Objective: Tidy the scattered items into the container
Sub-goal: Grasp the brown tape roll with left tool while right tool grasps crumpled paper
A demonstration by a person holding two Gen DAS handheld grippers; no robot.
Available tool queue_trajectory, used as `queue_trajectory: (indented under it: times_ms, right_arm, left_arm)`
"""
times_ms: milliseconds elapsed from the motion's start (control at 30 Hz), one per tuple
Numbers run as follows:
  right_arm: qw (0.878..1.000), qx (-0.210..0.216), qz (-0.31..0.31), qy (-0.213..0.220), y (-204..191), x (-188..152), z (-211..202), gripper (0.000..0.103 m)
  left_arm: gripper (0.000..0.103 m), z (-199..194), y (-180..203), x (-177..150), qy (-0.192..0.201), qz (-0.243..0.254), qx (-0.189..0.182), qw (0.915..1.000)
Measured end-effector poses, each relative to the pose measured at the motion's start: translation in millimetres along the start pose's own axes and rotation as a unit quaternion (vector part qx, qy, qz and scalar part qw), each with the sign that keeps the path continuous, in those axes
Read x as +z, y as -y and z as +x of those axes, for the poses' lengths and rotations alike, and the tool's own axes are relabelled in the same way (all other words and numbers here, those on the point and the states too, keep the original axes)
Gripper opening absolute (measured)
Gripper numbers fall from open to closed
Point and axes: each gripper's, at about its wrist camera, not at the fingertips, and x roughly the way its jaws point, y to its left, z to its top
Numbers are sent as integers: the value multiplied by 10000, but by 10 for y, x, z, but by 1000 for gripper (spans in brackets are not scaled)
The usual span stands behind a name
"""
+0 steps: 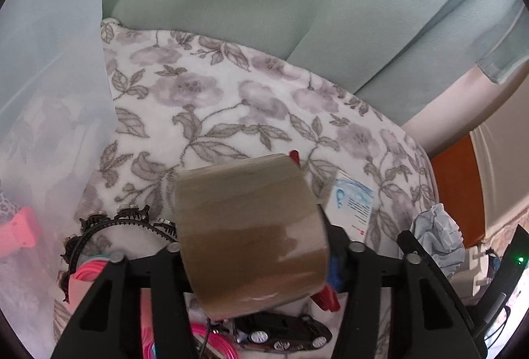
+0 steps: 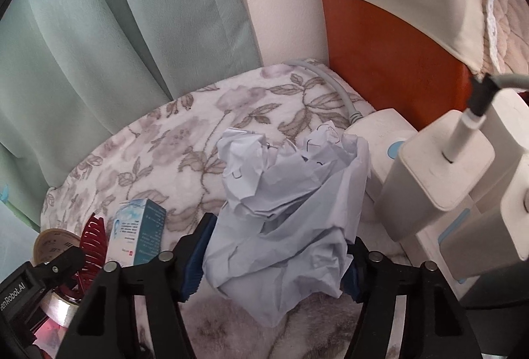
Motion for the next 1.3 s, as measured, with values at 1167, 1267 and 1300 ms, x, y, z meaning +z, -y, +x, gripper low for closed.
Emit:
queue_trajectory:
  times_ms: [1167,1267,1300]
  right_arm:
    - [9962,595,173,619,-64,-238,-1553,65]
    - [9948,671,131,760,-119,-262,-1806,65]
    - [9942,700,117,804,-138,-267,-1885,65]
  left_arm:
    - [52,-1571,44,-317,855,-52,-581,9946]
    - [52,-1851,31,-349,1063,-82,-719,9917]
    - [52,-1925,29,-361,1120,-88,-753,9908]
